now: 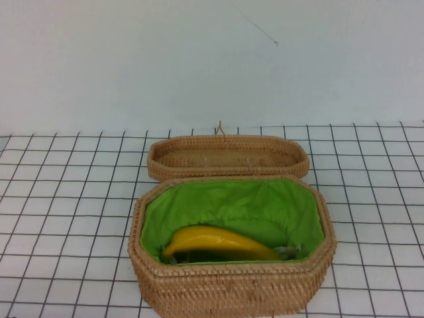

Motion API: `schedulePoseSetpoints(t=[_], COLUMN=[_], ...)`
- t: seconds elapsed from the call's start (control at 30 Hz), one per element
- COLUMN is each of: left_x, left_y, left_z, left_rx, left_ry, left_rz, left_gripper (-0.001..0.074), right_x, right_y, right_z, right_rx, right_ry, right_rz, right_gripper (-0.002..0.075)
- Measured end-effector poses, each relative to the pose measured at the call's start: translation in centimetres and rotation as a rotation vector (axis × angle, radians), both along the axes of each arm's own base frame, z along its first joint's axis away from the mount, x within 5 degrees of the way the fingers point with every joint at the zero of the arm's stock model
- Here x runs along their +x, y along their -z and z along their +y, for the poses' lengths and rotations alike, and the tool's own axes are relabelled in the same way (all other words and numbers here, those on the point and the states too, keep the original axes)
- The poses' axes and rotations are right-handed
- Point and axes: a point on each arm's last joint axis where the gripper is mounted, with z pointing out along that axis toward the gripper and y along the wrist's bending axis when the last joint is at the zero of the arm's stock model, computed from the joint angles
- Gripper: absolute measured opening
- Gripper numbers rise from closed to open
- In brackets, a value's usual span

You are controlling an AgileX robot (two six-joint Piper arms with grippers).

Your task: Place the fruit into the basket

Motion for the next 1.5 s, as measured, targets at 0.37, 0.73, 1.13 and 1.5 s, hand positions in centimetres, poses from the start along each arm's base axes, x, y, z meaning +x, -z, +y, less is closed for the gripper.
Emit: schedulePoseSetpoints(t=[0.37, 0.73, 1.13, 1.5], left_x=[0.0, 0.0, 0.0, 0.0], left_y=[0.0, 0.0, 0.0, 0.0], left_z=[0.0, 0.0, 0.0, 0.0], left_rx=[0.000, 0.000, 0.000, 0.000], left_ry=[0.000, 0.000, 0.000, 0.000], left_rz=[0.000, 0.000, 0.000, 0.000], left_gripper=[-0.0003, -0.0003, -0.0003, -0.0003], right_x=[-2.4, -4.8, -2.5, -2.5], right_y=[1.7, 7.5, 18.5, 20.6], right_z=[-4.7, -5.6, -5.4, -5.1], right_rx=[-0.020, 0.166, 0.267, 0.259], right_ry=[0.404, 0.555, 0.626, 0.626], right_rz=[-0.065, -0.552, -0.368, -0.234], right_gripper=[0.0005, 0.0003, 0.0000, 0.0000])
